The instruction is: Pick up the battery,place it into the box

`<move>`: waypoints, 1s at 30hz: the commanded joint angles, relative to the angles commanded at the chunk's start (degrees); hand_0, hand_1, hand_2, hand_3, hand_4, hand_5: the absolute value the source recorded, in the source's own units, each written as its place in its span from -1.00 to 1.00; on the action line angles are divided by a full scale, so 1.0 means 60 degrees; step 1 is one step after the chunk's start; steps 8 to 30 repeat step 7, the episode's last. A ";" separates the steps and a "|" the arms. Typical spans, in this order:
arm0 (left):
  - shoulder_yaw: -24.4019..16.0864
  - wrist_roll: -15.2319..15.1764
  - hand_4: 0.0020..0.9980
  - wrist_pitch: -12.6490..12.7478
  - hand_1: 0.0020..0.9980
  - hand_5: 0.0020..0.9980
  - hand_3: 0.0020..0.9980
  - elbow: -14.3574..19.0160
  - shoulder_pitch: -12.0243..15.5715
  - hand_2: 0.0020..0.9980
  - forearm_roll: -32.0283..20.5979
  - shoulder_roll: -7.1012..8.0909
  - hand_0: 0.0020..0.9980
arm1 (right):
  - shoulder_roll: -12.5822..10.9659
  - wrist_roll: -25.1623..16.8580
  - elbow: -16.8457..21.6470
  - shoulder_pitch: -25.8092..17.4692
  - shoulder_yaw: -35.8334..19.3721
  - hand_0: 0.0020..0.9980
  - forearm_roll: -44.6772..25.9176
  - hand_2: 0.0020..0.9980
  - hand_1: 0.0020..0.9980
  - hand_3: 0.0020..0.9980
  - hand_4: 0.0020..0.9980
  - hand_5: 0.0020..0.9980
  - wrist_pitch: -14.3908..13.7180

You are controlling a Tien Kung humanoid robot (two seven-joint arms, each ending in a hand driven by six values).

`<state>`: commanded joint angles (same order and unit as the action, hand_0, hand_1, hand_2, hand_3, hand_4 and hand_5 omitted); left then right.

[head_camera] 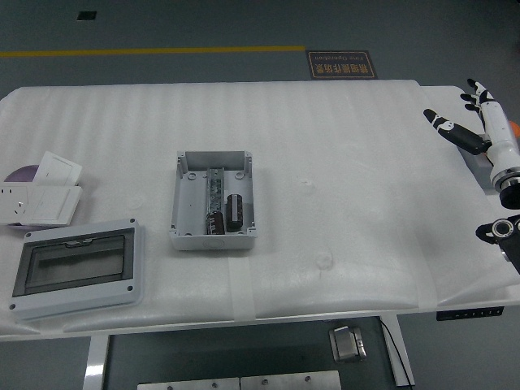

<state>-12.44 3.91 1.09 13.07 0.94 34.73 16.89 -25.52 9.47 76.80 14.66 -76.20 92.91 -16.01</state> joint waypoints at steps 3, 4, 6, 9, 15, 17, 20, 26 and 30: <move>-0.0022 -0.0010 -0.01 0.0020 0.31 -0.09 0.10 -0.0003 -0.0001 -0.38 -0.0001 -0.0013 0.27 | -0.0027 0.0017 0.0014 0.0001 0.0059 0.84 0.0056 0.75 0.65 1.00 0.77 0.24 -0.0013; -0.0036 -0.0014 -0.01 0.0022 0.31 -0.09 0.10 -0.0002 0.0000 -0.38 -0.0001 -0.0019 0.27 | -0.0029 0.0013 0.0021 -0.0005 0.0057 0.84 0.0063 0.75 0.65 1.00 0.77 0.24 -0.0015; -0.0055 -0.0019 -0.01 0.0022 0.31 -0.09 0.10 0.0000 0.0004 -0.38 -0.0001 -0.0035 0.27 | -0.0031 -0.0002 0.0036 -0.0021 0.0036 0.84 0.0066 0.75 0.65 1.00 0.77 0.24 -0.0019; -0.0067 -0.0022 -0.01 0.0019 0.31 -0.09 0.10 0.0001 0.0008 -0.38 0.0000 -0.0045 0.27 | -0.0035 -0.0008 0.0045 -0.0032 0.0023 0.84 0.0067 0.75 0.65 1.00 0.77 0.24 -0.0022; -0.0067 -0.0022 -0.01 0.0019 0.31 -0.09 0.10 0.0001 0.0008 -0.38 0.0000 -0.0045 0.27 | -0.0035 -0.0008 0.0045 -0.0032 0.0023 0.84 0.0067 0.75 0.65 1.00 0.77 0.24 -0.0022; -0.0067 -0.0022 -0.01 0.0019 0.31 -0.09 0.10 0.0001 0.0008 -0.38 0.0000 -0.0045 0.27 | -0.0035 -0.0008 0.0045 -0.0032 0.0023 0.84 0.0067 0.75 0.65 1.00 0.77 0.24 -0.0022; -0.0067 -0.0022 -0.01 0.0019 0.31 -0.09 0.10 0.0001 0.0008 -0.38 0.0000 -0.0045 0.27 | -0.0035 -0.0008 0.0045 -0.0032 0.0023 0.84 0.0067 0.75 0.65 1.00 0.77 0.24 -0.0022; -0.0067 -0.0022 -0.01 0.0019 0.31 -0.09 0.10 0.0001 0.0008 -0.38 0.0000 -0.0045 0.27 | -0.0035 -0.0008 0.0045 -0.0032 0.0023 0.84 0.0067 0.75 0.65 1.00 0.77 0.24 -0.0022; -0.0067 -0.0022 -0.01 0.0019 0.31 -0.09 0.10 0.0001 0.0008 -0.38 0.0000 -0.0045 0.27 | -0.0035 -0.0008 0.0045 -0.0032 0.0023 0.84 0.0067 0.75 0.65 1.00 0.77 0.24 -0.0022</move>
